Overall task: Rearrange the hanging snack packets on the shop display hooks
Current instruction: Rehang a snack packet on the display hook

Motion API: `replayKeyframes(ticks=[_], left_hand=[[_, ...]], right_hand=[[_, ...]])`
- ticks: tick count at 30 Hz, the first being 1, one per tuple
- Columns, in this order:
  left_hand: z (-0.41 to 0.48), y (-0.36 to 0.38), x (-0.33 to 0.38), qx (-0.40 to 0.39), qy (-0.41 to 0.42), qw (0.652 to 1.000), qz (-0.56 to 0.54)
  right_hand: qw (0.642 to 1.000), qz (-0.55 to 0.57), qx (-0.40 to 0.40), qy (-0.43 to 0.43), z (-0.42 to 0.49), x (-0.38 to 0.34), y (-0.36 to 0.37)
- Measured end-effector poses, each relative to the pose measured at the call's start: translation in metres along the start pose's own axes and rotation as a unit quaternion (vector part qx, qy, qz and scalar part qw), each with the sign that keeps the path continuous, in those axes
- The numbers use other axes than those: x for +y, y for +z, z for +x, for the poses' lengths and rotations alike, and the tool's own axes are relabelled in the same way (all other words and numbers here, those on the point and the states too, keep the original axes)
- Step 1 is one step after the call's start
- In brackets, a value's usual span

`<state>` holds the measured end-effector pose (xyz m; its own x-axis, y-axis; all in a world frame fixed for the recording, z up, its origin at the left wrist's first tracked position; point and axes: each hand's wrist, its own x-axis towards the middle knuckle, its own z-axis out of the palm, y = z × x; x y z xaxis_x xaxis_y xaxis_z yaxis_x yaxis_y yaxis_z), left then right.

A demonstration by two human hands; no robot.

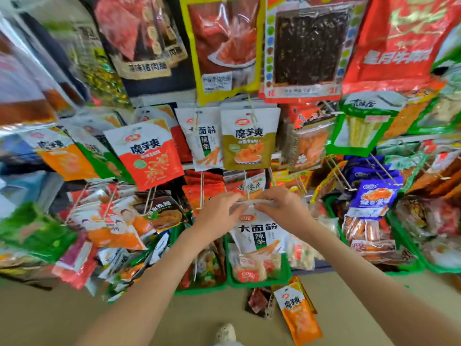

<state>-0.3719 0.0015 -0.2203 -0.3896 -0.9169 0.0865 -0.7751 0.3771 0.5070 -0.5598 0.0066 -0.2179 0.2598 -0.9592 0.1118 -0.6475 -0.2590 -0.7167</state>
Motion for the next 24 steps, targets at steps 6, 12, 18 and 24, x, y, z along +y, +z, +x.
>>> replayKeyframes(ticks=[6,12,18,24], left_hand=[[-0.029,-0.082,-0.082,0.053,-0.025,0.998,-0.036],[-0.024,-0.131,-0.131,0.122,-0.082,0.989,-0.022],[0.004,-0.142,-0.143,0.190,-0.092,0.973,-0.090],[0.037,-0.132,-0.130,0.155,-0.066,0.980,-0.101]], right_hand=[[0.999,0.017,-0.016,-0.036,0.064,-0.085,0.064],[0.996,0.078,0.038,0.029,0.119,-0.125,0.105],[0.985,0.114,0.098,0.085,0.145,-0.127,0.098],[0.978,0.091,0.146,0.115,0.154,-0.108,0.078]])
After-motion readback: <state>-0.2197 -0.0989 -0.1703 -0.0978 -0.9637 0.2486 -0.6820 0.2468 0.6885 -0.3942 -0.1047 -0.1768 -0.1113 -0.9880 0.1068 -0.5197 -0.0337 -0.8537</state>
